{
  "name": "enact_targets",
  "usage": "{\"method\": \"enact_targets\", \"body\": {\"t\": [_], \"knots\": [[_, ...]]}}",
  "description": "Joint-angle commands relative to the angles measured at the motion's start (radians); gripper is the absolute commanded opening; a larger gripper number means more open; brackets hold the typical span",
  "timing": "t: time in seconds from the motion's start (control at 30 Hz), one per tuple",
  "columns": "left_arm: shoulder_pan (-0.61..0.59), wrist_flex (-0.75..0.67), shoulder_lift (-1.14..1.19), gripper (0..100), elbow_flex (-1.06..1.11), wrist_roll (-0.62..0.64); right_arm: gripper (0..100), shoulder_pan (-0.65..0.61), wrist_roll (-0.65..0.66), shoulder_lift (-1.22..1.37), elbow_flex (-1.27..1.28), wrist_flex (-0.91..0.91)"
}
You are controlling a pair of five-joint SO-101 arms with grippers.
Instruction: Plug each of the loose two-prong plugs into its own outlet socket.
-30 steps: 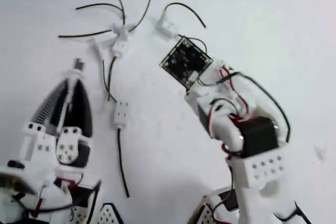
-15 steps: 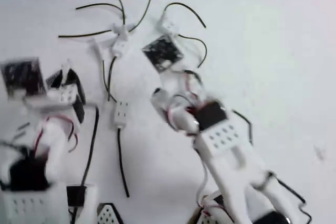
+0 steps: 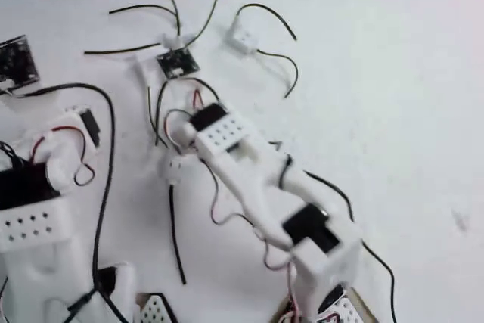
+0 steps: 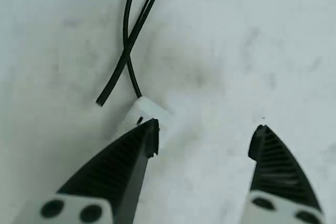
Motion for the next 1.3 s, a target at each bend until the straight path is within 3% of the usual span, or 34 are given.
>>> {"method": "enact_targets", "body": {"t": [0.0,0.33,0.67,1.03,1.27], "knots": [[-0.062,-0.032,0.031,2,-0.052,0.035,28.2,-0.012,-0.069,0.119,-0.167,-0.012],[-0.093,-0.06,0.039,2,-0.052,0.04,28.2,-0.134,-0.106,0.252,-0.344,0.091],[-0.093,-0.06,0.042,2,-0.052,0.04,28.2,-0.139,-0.104,0.254,-0.368,0.314],[-0.093,-0.06,0.044,2,-0.052,0.041,27.5,-0.193,-0.069,0.332,-0.37,0.326],[-0.093,-0.06,0.042,2,-0.052,0.041,8.5,-0.189,0.14,0.377,-0.374,0.361]]}}
